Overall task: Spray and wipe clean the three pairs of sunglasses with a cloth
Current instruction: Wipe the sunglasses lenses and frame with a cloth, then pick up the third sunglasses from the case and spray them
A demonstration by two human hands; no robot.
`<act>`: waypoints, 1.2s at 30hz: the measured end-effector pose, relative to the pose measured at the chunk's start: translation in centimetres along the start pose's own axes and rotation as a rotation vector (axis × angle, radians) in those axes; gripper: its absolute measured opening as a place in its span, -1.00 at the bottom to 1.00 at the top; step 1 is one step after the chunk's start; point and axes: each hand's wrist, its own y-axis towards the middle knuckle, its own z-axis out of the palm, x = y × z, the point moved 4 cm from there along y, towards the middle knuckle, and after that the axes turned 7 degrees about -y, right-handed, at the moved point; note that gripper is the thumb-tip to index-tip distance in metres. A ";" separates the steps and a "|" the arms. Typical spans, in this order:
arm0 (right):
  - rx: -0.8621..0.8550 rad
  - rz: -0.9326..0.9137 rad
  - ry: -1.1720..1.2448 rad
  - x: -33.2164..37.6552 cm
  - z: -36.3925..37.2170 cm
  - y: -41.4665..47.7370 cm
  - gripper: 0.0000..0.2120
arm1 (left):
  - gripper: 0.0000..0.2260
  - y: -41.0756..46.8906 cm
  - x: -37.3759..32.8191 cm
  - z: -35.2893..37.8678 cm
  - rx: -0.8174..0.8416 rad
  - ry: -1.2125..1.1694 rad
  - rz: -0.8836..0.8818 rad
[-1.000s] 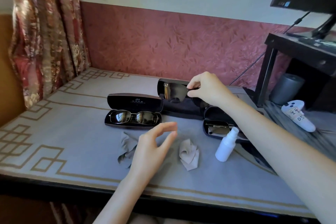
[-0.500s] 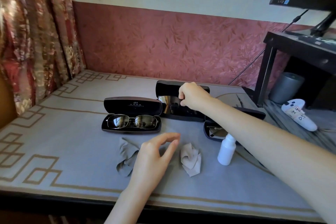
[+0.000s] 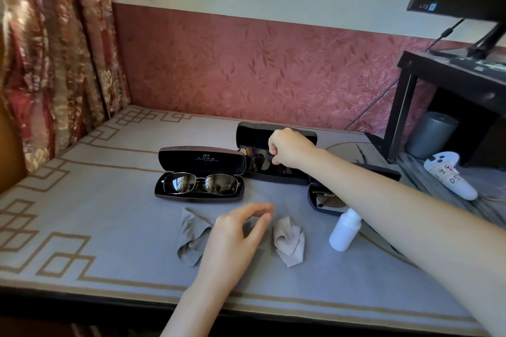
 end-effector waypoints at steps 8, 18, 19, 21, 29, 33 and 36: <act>0.035 -0.028 0.072 -0.5 -0.4 -0.5 -0.76 | -0.81 0.0 -0.1 0.0 0.010 0.004 -0.004; -0.161 -0.112 0.339 -5.3 -5.1 -6.4 -0.89 | -0.82 0.1 -0.6 0.1 0.020 -0.034 -0.010; -0.181 -0.108 0.375 -6.0 -5.2 -7.4 -0.89 | -0.82 0.2 -0.7 0.1 0.024 -0.029 -0.012; -0.205 -0.099 0.468 -7.3 -4.8 -9.2 -0.90 | -0.83 0.4 -1.2 0.4 0.032 -0.027 -0.010; -0.336 -0.028 0.735 -12.5 -2.8 -13.9 -0.82 | -0.79 3.6 -4.6 3.4 0.109 0.013 0.050; -0.368 0.079 0.727 -15.7 -0.3 -15.9 -0.81 | -0.76 5.4 -4.7 5.9 0.222 0.141 0.013; -0.362 0.152 0.659 -17.2 2.6 -16.7 -0.80 | -0.73 6.0 -4.1 7.5 0.264 0.195 -0.029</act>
